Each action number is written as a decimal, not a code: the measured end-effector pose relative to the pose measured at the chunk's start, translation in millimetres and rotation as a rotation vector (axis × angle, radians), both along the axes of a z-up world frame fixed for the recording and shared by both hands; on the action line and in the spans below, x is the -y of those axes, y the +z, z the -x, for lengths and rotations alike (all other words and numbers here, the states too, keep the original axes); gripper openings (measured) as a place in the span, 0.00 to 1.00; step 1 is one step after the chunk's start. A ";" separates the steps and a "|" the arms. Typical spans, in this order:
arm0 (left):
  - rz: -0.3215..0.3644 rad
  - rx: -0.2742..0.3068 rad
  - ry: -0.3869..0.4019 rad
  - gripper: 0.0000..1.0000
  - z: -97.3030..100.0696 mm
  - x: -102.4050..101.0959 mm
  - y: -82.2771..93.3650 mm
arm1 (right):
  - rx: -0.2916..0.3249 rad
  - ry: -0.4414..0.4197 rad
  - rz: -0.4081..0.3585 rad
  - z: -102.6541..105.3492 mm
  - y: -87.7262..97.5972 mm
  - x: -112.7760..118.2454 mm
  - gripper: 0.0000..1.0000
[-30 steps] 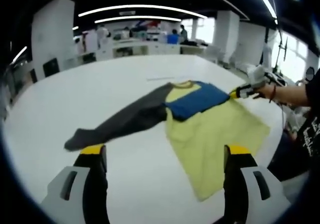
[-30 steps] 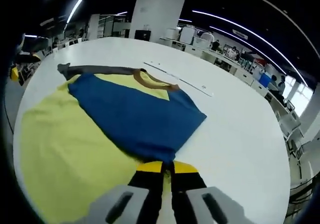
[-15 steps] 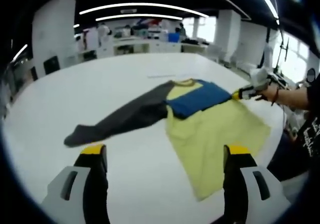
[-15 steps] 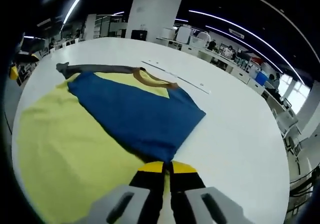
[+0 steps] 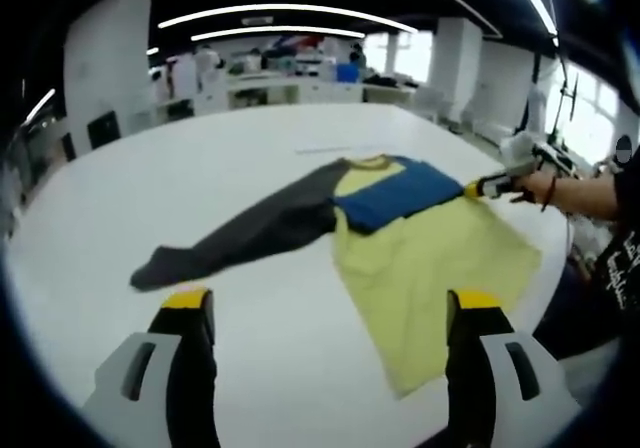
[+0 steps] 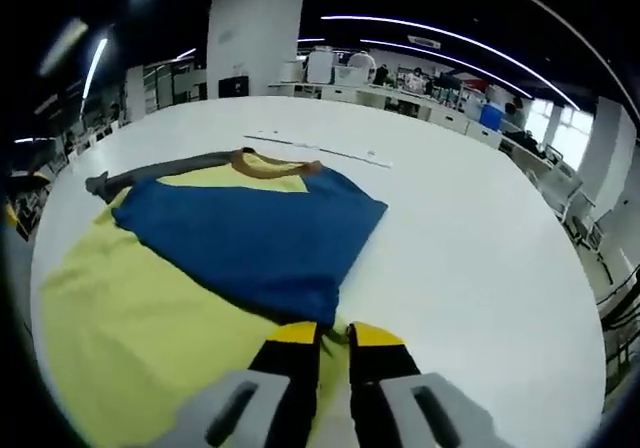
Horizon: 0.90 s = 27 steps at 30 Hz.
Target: Fold the garment on the visible template until the final outline fits inside the template.
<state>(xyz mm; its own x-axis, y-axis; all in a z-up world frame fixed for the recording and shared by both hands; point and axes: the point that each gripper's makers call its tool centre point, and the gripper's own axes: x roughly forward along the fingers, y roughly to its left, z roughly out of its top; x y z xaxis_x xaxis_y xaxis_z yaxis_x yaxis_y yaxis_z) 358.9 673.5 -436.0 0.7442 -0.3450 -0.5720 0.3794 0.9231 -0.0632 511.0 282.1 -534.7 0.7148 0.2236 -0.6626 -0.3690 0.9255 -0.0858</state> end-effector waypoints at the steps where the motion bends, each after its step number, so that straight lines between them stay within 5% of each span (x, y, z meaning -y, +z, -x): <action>1: 0.000 0.000 0.001 0.92 -0.1 -0.3 0.1 | -0.003 -0.010 -0.010 0.5 -0.6 -0.1 0.01; 27: 0.006 0.006 0.006 0.92 -4.4 -2.0 2.3 | -0.039 -0.038 0.023 -1.3 -0.3 33.0 0.00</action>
<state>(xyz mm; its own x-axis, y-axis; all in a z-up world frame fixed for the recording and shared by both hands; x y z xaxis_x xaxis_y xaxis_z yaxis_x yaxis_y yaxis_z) 363.3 675.4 -433.8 0.7496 -0.3440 -0.5654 0.3741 0.9250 -0.0667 512.3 249.1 -535.1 0.6960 0.1809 -0.6949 -0.3371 0.9368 -0.0937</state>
